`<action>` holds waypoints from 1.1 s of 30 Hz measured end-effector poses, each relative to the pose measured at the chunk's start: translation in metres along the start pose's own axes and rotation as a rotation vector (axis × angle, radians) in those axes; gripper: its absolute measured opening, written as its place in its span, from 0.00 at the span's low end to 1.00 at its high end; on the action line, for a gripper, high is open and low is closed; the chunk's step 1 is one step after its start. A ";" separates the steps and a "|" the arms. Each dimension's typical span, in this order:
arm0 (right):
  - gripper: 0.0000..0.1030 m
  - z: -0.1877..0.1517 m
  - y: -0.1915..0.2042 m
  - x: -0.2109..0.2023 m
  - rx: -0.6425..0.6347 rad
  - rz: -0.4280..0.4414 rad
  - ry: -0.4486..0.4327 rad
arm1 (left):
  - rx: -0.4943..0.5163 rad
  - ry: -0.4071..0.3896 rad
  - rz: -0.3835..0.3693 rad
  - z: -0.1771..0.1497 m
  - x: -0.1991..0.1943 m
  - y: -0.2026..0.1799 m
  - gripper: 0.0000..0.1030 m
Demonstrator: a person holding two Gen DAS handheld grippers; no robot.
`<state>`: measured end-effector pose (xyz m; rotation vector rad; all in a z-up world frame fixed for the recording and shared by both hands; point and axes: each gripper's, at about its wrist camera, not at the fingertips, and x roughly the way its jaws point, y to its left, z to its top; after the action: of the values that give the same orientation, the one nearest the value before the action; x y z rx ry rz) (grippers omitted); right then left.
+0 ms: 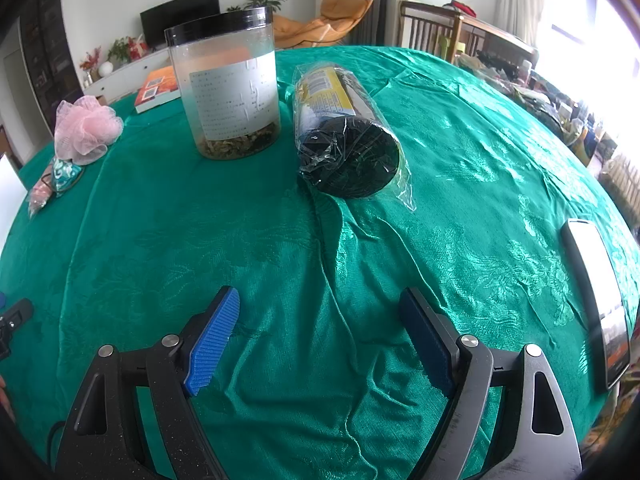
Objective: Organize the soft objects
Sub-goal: 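Grasp the pink mesh bath puff with the left gripper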
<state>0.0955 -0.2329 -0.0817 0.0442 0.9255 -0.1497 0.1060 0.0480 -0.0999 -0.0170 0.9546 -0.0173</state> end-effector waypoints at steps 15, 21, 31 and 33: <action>0.82 0.000 0.000 0.000 0.001 0.001 0.000 | -0.383 -0.089 -0.155 0.112 -0.010 0.054 0.96; 0.84 -0.001 0.002 0.000 -0.004 0.004 0.002 | -0.055 -0.001 -0.074 0.187 0.032 -0.005 0.98; 0.86 -0.001 0.005 0.001 -0.006 0.012 0.004 | -0.073 0.084 -0.115 0.200 0.087 -0.019 0.17; 0.87 0.000 0.006 0.001 -0.007 0.013 0.005 | -0.088 0.054 -0.161 0.192 0.059 -0.021 0.17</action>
<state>0.0965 -0.2267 -0.0826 0.0440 0.9305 -0.1342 0.2968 0.0275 -0.0364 -0.1748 1.0052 -0.1247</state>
